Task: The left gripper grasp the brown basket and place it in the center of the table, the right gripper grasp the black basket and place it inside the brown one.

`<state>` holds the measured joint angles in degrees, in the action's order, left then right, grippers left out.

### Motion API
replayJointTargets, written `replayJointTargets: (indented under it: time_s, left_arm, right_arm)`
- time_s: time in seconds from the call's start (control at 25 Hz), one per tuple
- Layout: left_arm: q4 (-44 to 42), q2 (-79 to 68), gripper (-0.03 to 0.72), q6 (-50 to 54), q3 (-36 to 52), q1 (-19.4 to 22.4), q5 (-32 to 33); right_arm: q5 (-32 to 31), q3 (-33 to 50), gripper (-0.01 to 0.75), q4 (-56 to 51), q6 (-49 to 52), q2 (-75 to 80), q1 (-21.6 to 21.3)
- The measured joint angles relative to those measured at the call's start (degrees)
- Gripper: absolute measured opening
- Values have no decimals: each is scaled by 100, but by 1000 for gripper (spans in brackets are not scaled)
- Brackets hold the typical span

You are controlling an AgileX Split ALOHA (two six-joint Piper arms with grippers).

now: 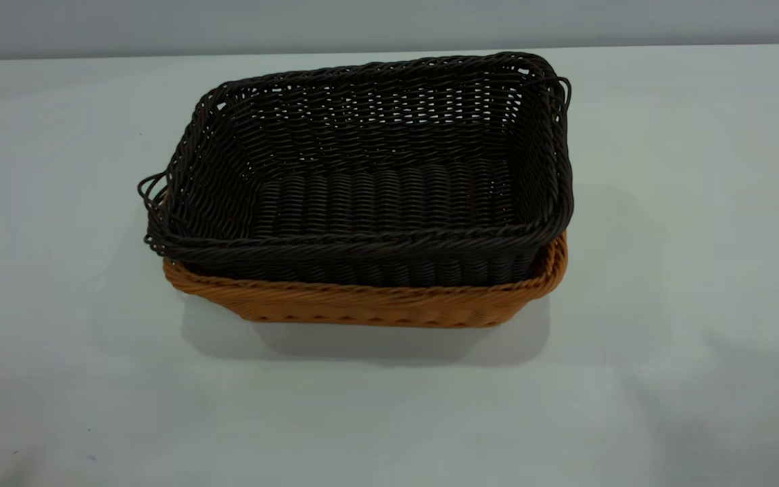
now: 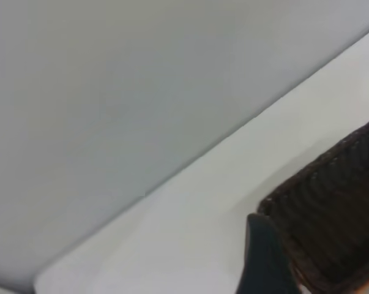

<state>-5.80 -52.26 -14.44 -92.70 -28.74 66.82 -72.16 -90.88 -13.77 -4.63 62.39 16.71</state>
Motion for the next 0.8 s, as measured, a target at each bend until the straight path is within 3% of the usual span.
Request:
replayJointTargets:
  time_s: [0.2, 0.4, 0.68, 0.8]
  left_arm:
    - [0, 574, 429, 333, 1025, 0, 0]
    - [49, 1089, 429, 1303, 2310, 0, 0]
    - [245, 1682, 429, 1902, 4345, -5, 0]
    - [245, 1919, 429, 1937, 5121, -5, 0]
  right_arm:
    - [-28, 1466, 570, 348, 13, -1256, 0]
    - [-37, 3320, 570, 831, 224, -2442, 0]
    - [443, 5739, 570, 1000, 570, -3952, 0]
    - [680, 6285, 570, 1013, 646, -4507, 0]
